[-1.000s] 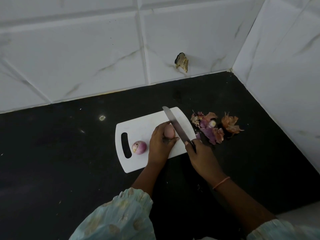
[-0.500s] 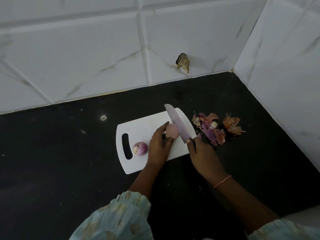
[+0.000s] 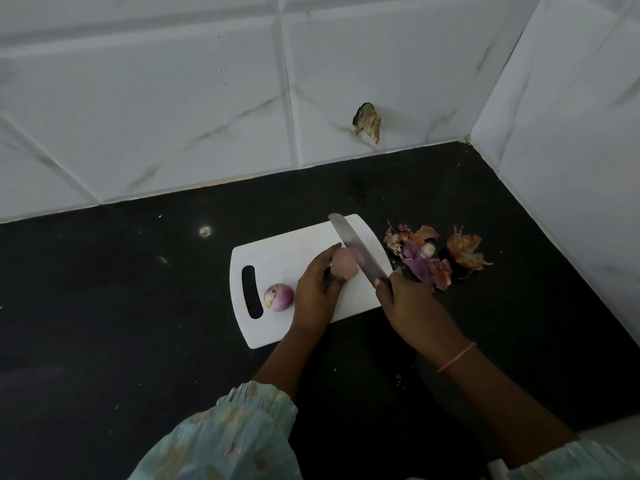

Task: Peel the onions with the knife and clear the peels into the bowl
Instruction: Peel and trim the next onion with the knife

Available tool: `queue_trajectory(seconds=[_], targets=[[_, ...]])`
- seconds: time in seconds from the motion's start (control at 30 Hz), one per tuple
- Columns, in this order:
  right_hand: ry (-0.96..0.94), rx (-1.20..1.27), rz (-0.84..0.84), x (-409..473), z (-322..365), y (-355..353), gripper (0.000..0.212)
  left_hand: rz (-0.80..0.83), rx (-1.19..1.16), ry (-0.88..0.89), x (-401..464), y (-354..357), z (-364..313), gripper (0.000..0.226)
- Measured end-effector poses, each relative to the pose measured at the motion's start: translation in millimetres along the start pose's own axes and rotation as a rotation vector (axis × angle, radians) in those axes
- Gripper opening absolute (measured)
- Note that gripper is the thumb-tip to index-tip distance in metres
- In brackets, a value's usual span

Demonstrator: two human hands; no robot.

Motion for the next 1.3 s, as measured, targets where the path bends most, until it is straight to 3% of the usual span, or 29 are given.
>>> queue_trajectory(seconds=[0.4,0.9,1.13,1.3], targets=[[0.005,-0.231,-0.075,5,28,-7,0.033,-0.026,0.013,-0.055,0,1,3,0.046],[-0.003,-0.252,-0.012,15,29,1,0.029,-0.022,0.003,-0.072,0,2,6,0.046],[-0.019,-0.278,-0.130,10,24,8,0.031,-0.014,0.022,-0.046,0,2,6,0.047],[-0.010,-0.264,-0.113,14,22,8,0.031,-0.020,0.025,-0.048,0,2,3,0.046]])
Point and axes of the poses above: each hand's wrist, its own x-axis towards the middle knuckle, its own y-axis out of the palm, z = x × y, the point moved 7 cm from there along x, towards the middle knuckle, and after that the axes turned 14 degrees about y, right-handed, at the moved point
